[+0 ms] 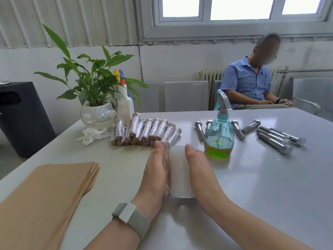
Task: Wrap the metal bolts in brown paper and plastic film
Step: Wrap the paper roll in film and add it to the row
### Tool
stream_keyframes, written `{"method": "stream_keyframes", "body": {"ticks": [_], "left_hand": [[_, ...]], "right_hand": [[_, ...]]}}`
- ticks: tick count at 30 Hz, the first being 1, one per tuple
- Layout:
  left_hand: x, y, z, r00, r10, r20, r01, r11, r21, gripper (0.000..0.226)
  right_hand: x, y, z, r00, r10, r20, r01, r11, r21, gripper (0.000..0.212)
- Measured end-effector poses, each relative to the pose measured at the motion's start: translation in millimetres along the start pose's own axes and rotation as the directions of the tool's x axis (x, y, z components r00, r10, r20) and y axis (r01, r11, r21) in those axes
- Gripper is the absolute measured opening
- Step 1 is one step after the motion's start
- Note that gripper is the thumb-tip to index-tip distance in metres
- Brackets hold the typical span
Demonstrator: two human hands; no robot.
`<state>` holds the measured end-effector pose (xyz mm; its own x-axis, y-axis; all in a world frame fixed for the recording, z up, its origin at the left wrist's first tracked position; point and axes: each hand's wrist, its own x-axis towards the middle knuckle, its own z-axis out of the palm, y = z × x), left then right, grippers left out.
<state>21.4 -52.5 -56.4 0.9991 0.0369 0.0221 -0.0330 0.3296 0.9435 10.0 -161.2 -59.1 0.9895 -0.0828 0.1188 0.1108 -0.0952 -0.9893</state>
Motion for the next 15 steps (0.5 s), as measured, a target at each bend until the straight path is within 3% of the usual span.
{"method": "stream_keyframes", "body": {"ticks": [3, 6, 10, 12, 15], "left_hand": [[0.4, -0.1, 0.1, 0.993, -0.101, 0.057, 0.109, 0.980, -0.169, 0.051], [1.2, 4.1, -3.9, 0.986, -0.142, 0.089, 0.160, 0.957, -0.242, 0.042], [2.9, 4.2, -12.0, 0.987, -0.082, 0.141, 0.116, 0.960, -0.256, 0.036], [2.0, 2.6, -11.6, 0.992, -0.013, 0.129, 0.042, 0.973, -0.228, 0.035], [-0.8, -0.7, -10.3, 0.994, 0.069, 0.090, -0.049, 0.979, -0.199, 0.043]], "right_hand": [[0.4, -0.5, -1.0, 1.000, 0.012, -0.009, -0.012, 0.999, 0.043, 0.061], [1.8, -0.9, -3.0, 0.992, 0.119, 0.043, -0.125, 0.976, 0.179, 0.068], [3.5, -9.3, -13.5, 0.948, 0.175, 0.265, -0.253, 0.920, 0.298, 0.066], [0.8, -10.1, -14.4, 0.934, 0.101, 0.343, -0.213, 0.928, 0.306, 0.054], [-2.1, -6.8, -6.3, 0.964, 0.002, 0.265, -0.075, 0.962, 0.264, 0.046]]}}
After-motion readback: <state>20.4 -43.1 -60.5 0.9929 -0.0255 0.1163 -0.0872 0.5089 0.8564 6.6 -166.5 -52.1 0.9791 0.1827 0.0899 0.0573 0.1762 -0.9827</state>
